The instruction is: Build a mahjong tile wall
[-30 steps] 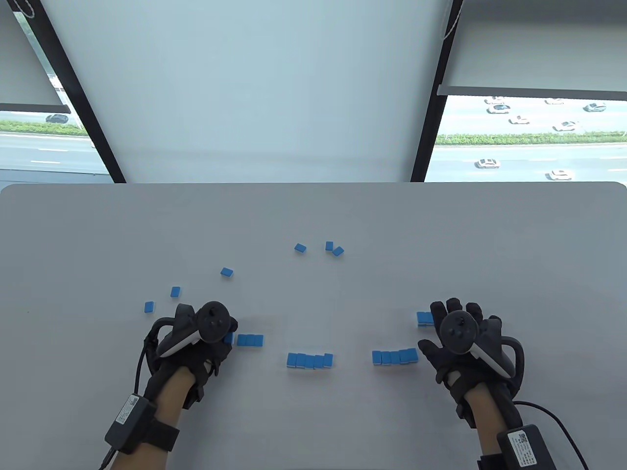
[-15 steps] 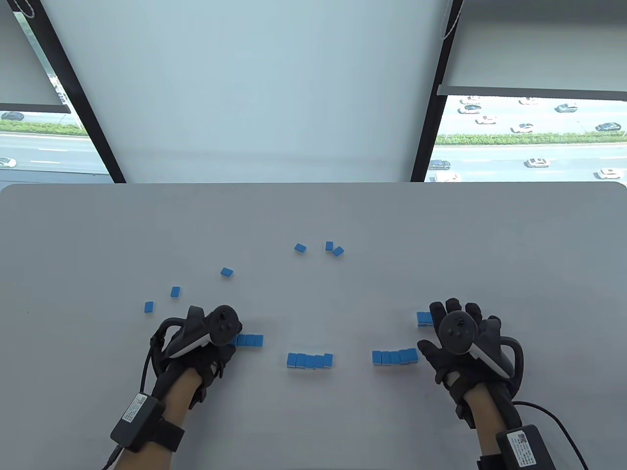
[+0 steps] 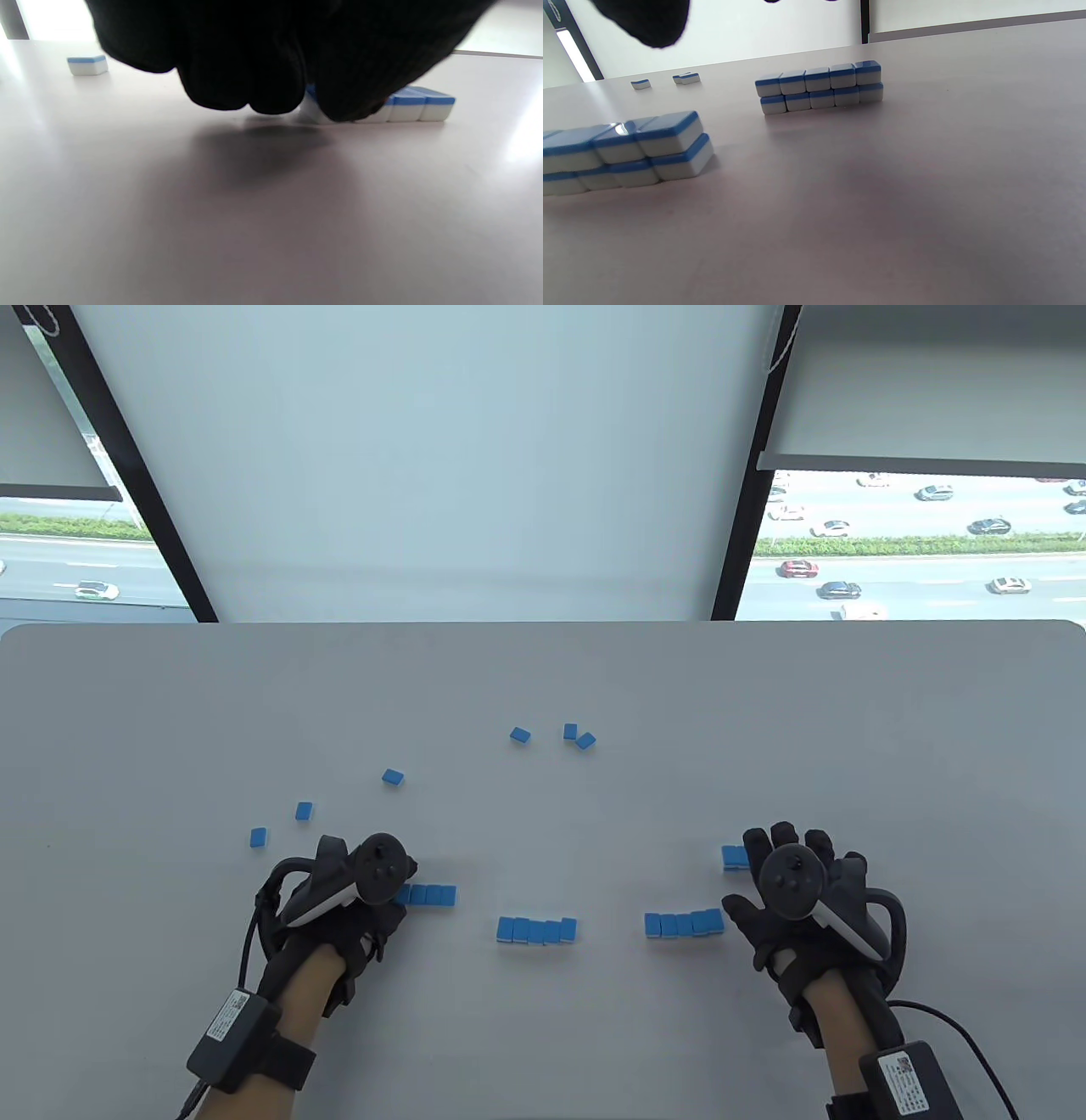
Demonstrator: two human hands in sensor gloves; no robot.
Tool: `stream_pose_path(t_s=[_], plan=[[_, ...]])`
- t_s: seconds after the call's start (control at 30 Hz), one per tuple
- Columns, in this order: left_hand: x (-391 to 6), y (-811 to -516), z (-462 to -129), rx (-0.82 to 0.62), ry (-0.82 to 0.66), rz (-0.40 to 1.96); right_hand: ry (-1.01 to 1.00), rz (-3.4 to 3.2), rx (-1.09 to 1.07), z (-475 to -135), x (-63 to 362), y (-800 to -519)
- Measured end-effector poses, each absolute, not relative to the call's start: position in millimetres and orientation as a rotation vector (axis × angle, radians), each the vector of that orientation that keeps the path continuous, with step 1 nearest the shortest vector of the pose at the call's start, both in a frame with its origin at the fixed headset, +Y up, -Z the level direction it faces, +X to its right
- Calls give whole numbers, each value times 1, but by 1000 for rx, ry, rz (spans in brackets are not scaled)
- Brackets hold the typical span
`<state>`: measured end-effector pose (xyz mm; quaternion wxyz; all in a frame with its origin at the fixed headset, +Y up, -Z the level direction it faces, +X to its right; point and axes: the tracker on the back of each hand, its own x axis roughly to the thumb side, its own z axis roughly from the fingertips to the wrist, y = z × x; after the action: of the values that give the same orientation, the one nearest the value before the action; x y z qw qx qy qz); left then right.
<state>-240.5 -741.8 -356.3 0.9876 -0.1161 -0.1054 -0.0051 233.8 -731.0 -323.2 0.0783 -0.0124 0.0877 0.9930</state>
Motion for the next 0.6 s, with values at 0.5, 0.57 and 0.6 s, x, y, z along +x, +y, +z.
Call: stream_pose_path(t_s=[0.5, 0.57, 0.6], plan=[[-291, -676, -387, -71, -148, -30, 253, 2970, -34, -323, 235, -731], [-303, -675, -399, -73, -115, -36, 249, 2971, -35, -324, 235, -730], [-307, -676, -403, -80, -100, -42, 248, 2971, -36, -324, 235, -730]])
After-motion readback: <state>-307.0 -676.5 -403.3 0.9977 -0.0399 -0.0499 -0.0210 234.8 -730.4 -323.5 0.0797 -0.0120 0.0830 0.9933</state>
